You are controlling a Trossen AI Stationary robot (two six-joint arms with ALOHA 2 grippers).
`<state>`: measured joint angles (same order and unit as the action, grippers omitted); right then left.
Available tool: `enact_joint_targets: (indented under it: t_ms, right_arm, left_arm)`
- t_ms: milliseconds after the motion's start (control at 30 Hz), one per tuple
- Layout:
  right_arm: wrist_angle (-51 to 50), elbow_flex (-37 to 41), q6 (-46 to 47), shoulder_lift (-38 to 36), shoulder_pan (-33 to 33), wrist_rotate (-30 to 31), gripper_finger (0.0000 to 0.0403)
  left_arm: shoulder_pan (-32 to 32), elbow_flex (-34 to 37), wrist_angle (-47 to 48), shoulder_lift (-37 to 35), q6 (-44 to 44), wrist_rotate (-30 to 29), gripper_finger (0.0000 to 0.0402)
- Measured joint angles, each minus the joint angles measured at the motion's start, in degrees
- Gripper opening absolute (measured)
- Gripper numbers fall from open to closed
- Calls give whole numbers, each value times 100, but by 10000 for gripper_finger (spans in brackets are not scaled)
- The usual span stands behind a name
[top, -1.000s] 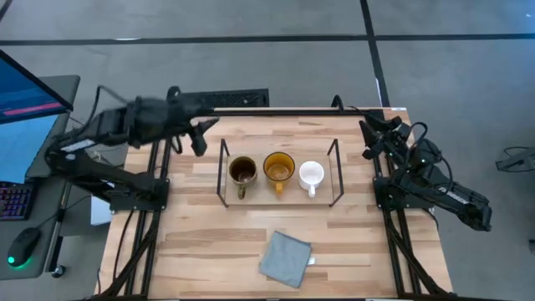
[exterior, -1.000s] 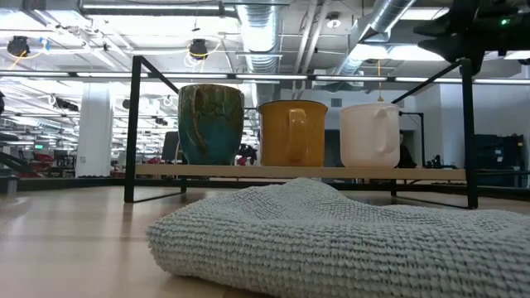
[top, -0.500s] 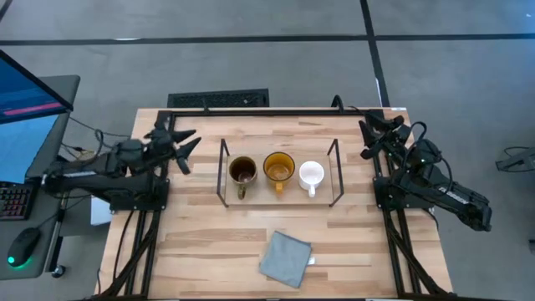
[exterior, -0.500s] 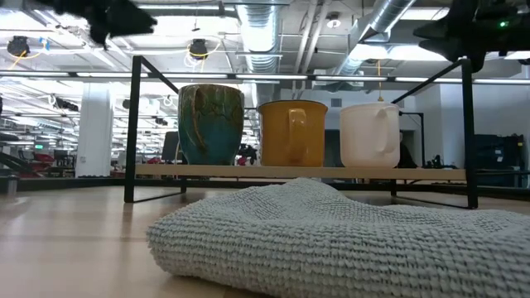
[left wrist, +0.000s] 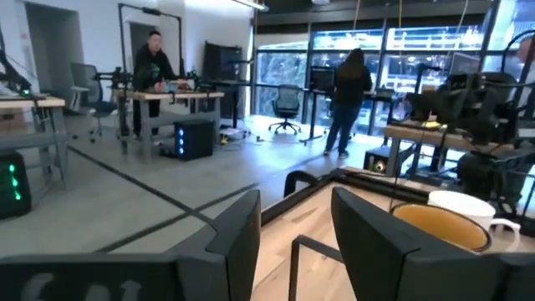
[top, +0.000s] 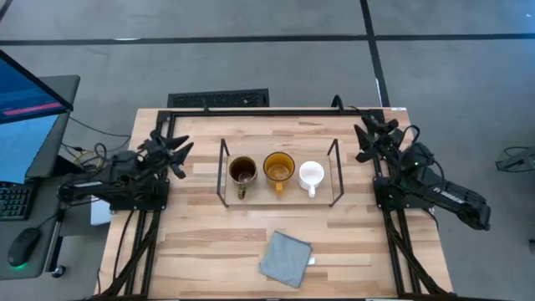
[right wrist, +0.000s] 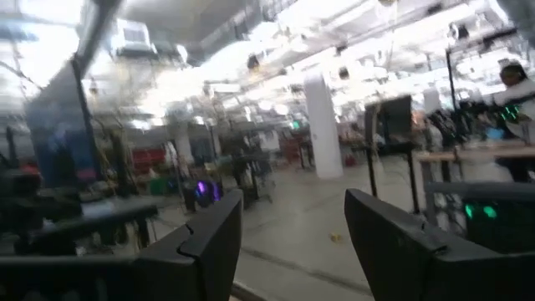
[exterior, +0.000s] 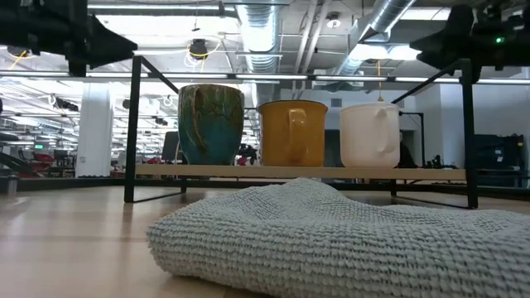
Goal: Stack small to large cups/mugs on shelf
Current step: Return to Home Position
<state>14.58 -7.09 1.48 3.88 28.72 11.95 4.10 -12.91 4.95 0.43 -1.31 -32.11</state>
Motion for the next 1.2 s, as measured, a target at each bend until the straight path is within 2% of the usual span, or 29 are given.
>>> enact_joint_targets:
  t_ms: [200,367,600,700,867,1033,1200]
  right_arm:
    - [871,668,-38,-257,-135,34,233]
    - [633,669,-46,-374,-124,164,233]
    - [356,669,31,-376,-124,318,233]
    - [243,671,42,-376,-123,318,233]
    - [215,671,44,-376,-123,317,233]
    - [215,671,150,-376,-123,316,233]
    - [212,671,155,-376,-128,314,233]
  left_arm:
    - [0,133,-34,50,-126,-24,139]
    - [0,118,128,45,-139,-257,139]
    - [0,118,864,45,-814,-399,139]
    - [2,120,908,45,-829,-328,139]
    - [0,428,589,16,-938,160,139]
    - [0,926,-48,14,-1030,187,139]
    - [0,1003,-291,17,-988,185,139]
